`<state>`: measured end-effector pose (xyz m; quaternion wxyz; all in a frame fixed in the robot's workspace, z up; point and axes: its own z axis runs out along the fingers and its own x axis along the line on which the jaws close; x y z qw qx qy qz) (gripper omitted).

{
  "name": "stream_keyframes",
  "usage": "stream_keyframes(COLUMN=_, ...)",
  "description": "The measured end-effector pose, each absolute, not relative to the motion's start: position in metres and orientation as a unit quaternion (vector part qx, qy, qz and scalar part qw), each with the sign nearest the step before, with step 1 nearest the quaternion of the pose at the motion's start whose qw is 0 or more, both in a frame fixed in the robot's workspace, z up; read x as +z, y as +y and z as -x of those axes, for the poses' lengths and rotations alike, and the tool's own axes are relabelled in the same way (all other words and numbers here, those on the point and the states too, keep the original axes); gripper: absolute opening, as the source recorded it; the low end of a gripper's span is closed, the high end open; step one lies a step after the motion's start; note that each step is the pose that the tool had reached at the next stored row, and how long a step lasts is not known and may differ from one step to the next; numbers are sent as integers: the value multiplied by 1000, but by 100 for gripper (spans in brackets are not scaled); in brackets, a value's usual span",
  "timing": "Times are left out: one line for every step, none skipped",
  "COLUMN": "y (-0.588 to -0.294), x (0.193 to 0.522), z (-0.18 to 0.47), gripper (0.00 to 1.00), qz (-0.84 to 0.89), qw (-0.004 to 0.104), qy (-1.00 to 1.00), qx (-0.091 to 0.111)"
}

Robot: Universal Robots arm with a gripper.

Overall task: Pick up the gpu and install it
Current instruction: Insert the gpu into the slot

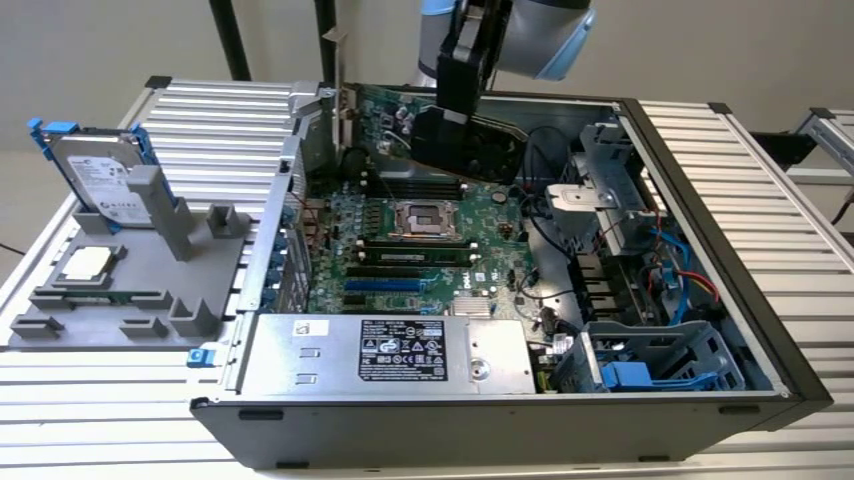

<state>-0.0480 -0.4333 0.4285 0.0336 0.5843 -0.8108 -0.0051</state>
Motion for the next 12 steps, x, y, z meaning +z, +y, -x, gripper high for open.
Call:
stream_keyframes(y=-433, x=429, z=48, gripper=0, qz=-588, qw=34, qy=-808, qx=-5)
stream_keyframes(y=-433, x=429, z=48, gripper=0, qz=-593, qw=34, qy=-805, qx=-5)
stream_keyframes(y=-433, x=429, z=48, gripper=0, qz=-597, qw=34, qy=-801, qx=-5)
stream_keyframes(y=-433, x=429, z=48, gripper=0, qz=-602, qw=34, qy=-798, qx=-4)
stream_keyframes(y=-433, x=429, z=48, gripper=0, qz=-606, qw=34, qy=-794, qx=-4)
stream_keyframes(y=-433, x=429, z=48, gripper=0, qz=-611, qw=34, qy=-791, qx=-4)
stream_keyframes(y=-433, x=429, z=48, gripper=0, qz=-616, qw=34, qy=-787, qx=-4)
stream_keyframes(y=-433, x=429, z=48, gripper=0, qz=-621, qw=34, qy=-783, qx=-4)
stream_keyframes(y=-433, x=429, z=48, gripper=0, qz=-625, qw=34, qy=-780, qx=-3)
stream_keyframes(y=-433, x=429, z=48, gripper=0, qz=-630, qw=34, qy=-776, qx=-3)
stream_keyframes(y=-433, x=429, z=48, gripper=0, qz=-634, qw=34, qy=-772, qx=-3)
stream_keyframes(y=-433, x=429, z=48, gripper=0, qz=-639, qw=34, qy=-769, qx=-3)
